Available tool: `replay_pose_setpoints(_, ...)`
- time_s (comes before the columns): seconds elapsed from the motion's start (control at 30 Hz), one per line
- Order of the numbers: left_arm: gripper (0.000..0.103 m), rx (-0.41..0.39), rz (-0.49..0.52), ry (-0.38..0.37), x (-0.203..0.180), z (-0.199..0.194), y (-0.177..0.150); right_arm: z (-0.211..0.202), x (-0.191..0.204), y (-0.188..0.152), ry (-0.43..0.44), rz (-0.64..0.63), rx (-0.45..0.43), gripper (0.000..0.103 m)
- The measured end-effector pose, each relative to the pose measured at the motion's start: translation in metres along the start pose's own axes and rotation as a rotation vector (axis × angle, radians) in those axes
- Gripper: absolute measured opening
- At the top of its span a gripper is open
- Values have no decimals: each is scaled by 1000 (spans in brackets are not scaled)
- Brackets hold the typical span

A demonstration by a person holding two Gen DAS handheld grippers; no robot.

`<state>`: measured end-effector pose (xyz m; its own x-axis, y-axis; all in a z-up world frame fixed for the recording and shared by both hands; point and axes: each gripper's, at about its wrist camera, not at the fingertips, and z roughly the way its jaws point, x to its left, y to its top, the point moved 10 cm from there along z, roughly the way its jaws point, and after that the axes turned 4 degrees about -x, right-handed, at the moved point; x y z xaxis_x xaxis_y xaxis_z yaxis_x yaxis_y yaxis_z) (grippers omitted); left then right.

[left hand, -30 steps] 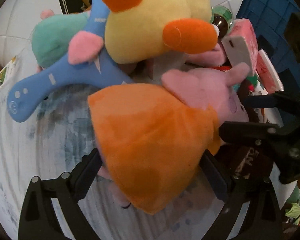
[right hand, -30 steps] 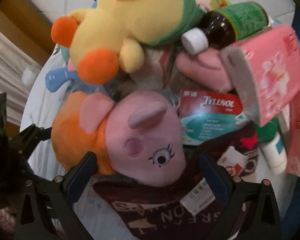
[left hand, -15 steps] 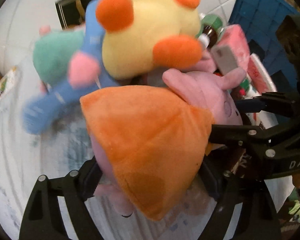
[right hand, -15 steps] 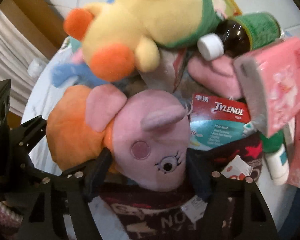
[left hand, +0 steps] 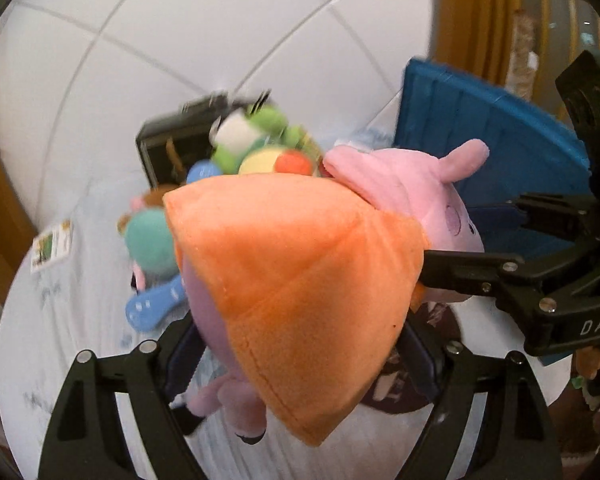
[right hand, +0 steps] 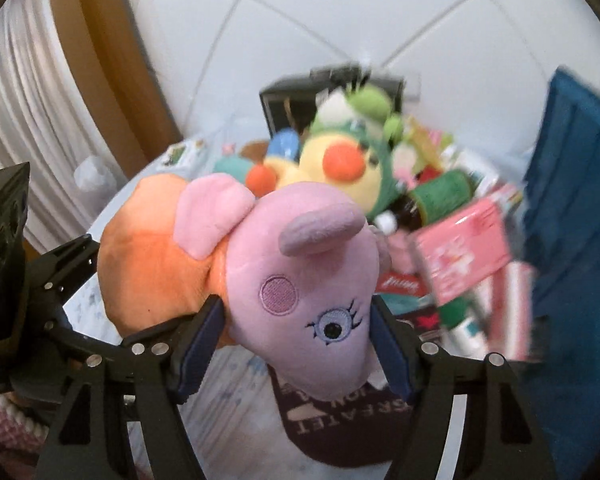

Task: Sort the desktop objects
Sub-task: 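Grasp the pink pig plush in orange dress with both grippers, then carry the pig plush over the blue bin and open both grippers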

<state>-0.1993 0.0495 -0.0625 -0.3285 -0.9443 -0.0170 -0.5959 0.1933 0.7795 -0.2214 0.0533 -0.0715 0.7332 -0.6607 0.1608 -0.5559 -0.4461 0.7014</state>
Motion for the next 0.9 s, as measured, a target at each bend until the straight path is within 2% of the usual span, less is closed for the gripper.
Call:
replay_pose_setpoints(0.33, 85, -196, 124, -105, -77, -54, 76, -125, -21, 36, -176, 3, -204, 72)
replay_pose_setpoints(0.57, 85, -316, 222, -252, -171, -82, 136, -220, -67, 43, -354, 52, -295, 72)
replay_pose_setpoints(0.73, 85, -328, 279, -336, -248, -77, 167, -284, -125, 40, -468, 112, -332, 72)
replay_pose_setpoints(0.9, 85, -241, 322, -410, -327, -46, 180, -318, -189, 22, -536, 194, -314, 72)
